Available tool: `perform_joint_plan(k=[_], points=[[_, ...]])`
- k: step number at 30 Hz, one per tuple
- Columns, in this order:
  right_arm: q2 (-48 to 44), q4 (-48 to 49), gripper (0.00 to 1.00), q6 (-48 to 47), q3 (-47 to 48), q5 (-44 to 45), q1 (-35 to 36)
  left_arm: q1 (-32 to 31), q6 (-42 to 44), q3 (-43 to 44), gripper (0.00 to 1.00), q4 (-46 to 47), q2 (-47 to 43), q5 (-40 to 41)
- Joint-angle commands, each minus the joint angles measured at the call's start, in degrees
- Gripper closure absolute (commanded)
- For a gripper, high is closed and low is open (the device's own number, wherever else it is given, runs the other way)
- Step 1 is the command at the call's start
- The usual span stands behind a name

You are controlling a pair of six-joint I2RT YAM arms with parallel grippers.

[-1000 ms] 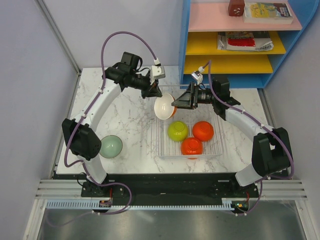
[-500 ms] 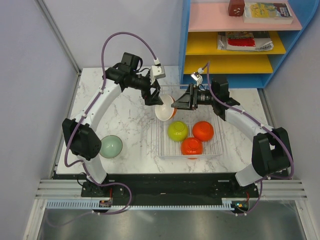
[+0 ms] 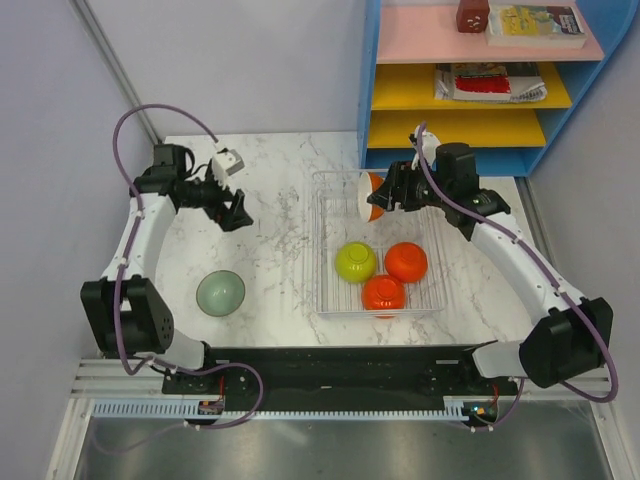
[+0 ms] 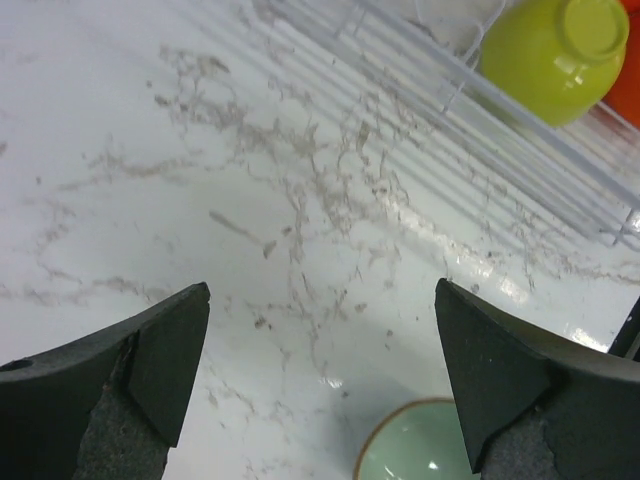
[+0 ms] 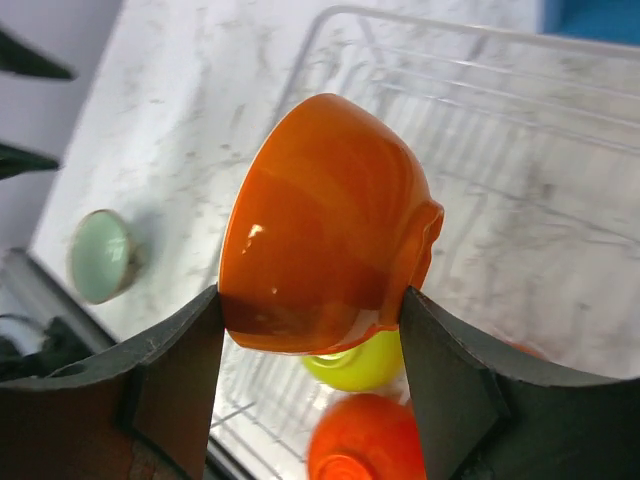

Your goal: Load the bowls into the dish rack

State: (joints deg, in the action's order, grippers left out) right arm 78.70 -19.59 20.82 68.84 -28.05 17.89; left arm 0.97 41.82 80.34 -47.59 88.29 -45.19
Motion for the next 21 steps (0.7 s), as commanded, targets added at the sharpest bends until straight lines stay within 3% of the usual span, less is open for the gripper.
perform_joint_plan(k=[1,3,9,21], points=[[-2.58,-8.96,1.00,-10.18,2.36,20.64,0.92,5.61,6.58,-11.23,0.00,-0.48,-9.95,1.51],[-2.50,-10.19,1.00,-10.97,1.74,29.26,1.36,8.33,8.88,-16.49,0.00,-1.36,-12.34,1.86],[-3.20,-11.08,1.00,-13.08,0.77,39.72,2.24,13.43,18.19,-23.11,0.00,-8.30,-16.48,1.77],[-0.74,-11.08,1.00,-16.51,1.74,45.72,6.63,19.59,27.69,-22.85,0.00,-17.97,-13.06,1.95]])
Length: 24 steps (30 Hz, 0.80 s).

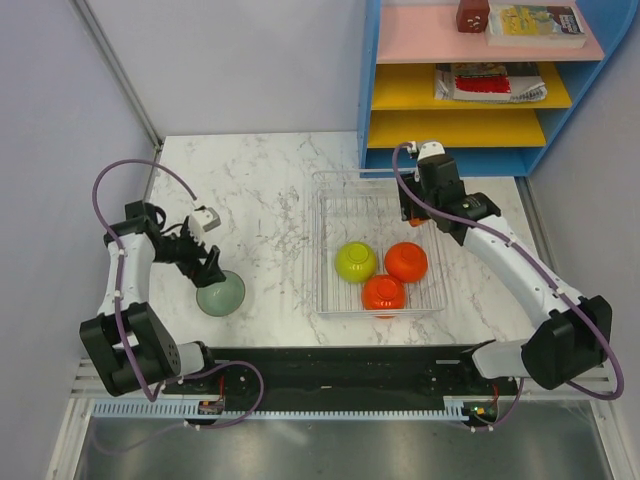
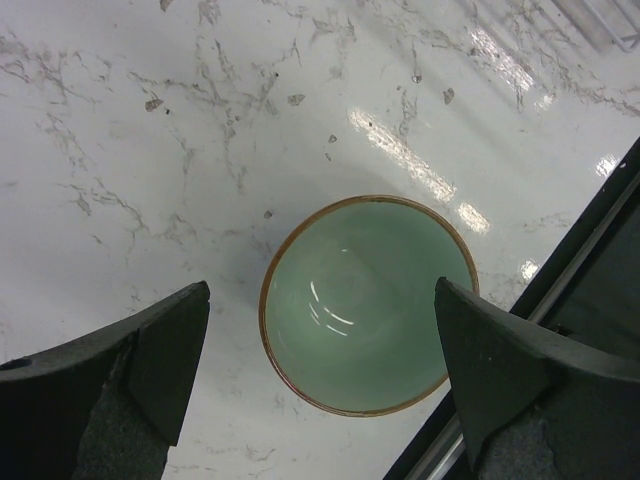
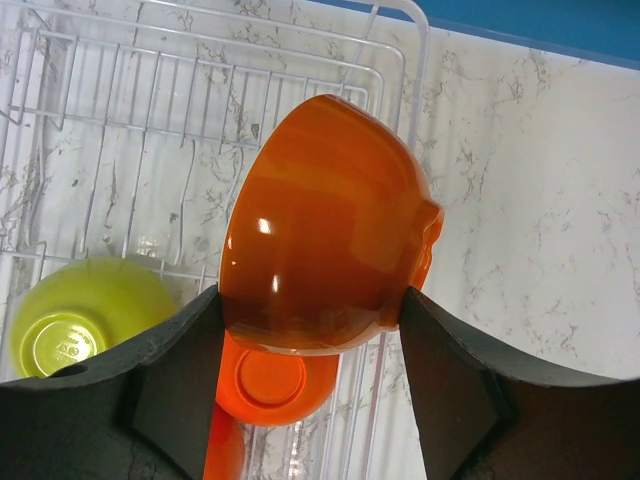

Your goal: Load the bowls into the dish rack

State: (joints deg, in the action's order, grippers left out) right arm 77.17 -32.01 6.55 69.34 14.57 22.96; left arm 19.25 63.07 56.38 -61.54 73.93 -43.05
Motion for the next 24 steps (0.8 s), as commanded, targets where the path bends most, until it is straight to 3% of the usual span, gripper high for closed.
perform_joint_plan(k=[1,24], points=[[0.97,1.42,1.00,-2.50,1.32,3.53,2.00,1.50,6.71,1.10,0.00,-4.29,1.30,0.07],[10.46,5.90,1.00,-7.41,2.64,0.99,6.75,4.05,10.58,-0.13,0.03,-7.10,1.83,0.95]])
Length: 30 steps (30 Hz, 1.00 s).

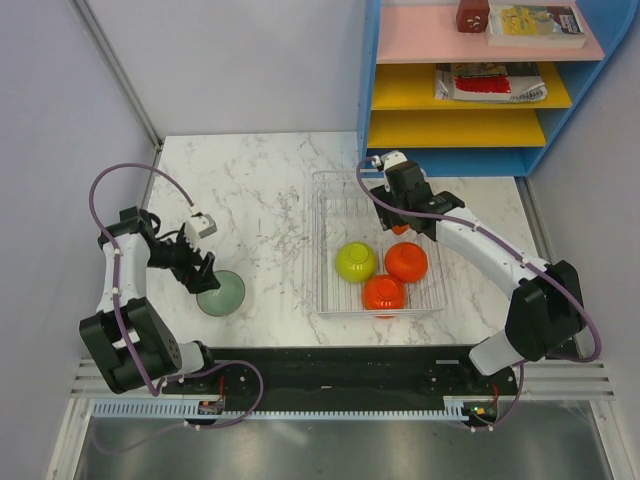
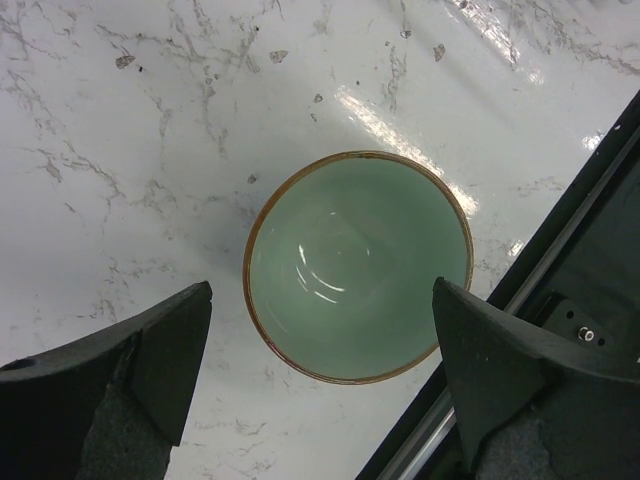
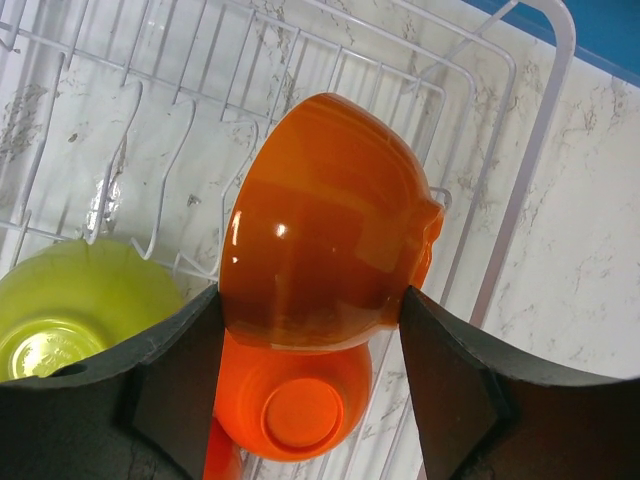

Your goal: Load the bowls into the dish rack

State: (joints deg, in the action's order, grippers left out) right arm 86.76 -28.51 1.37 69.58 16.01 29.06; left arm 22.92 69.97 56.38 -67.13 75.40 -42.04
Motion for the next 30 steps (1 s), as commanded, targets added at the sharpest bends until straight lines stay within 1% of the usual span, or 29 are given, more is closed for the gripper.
perform_joint_plan(k=[1,8,19,30], points=[[1.13,2.67,1.00,-2.33,2.31,-0.45,0.74,0.37,3.76,-0.13,0.04,-1.68,0.37,-0.06],[2.53,4.95,1.00,-3.21,0.12,-1.50,0.74,0.73,5.08,-0.92,0.11,-2.39,0.81,0.64],[2.98,6.10,1.00,-2.07,-2.61,-7.57,0.82,1.43,6.67,-0.39,0.13,-4.41,0.89,1.96],[2.71,7.33,1.00,-1.98,-4.81,-8.98,0.56,2.04,7.81,-0.48,0.17,-5.38,1.42,2.67]])
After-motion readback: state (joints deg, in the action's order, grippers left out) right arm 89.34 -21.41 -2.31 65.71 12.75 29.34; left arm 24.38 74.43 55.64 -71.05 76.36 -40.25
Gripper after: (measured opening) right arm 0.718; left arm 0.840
